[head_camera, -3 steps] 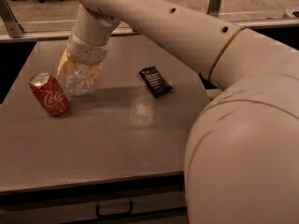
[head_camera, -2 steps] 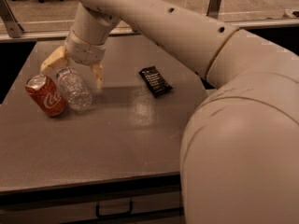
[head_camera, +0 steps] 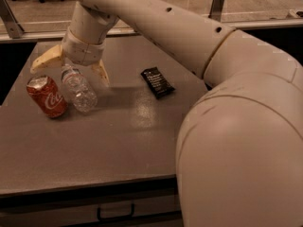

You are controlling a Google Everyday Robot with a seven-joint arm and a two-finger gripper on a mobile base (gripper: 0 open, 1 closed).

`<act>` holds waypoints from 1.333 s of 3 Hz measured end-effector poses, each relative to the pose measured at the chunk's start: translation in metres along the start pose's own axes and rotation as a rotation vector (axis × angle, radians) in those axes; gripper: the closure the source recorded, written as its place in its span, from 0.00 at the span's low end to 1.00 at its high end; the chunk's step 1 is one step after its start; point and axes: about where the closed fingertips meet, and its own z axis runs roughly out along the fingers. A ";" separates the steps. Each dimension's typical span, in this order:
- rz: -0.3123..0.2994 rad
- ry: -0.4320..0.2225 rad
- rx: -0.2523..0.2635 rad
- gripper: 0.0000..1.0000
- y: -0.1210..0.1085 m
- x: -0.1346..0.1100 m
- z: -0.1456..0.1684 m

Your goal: Move water bottle near coke can

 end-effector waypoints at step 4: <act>0.267 -0.503 0.159 0.00 -0.113 -0.071 -0.163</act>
Offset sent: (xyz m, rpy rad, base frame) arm 0.1177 -0.1678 0.1325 -0.0041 -0.4140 -0.4928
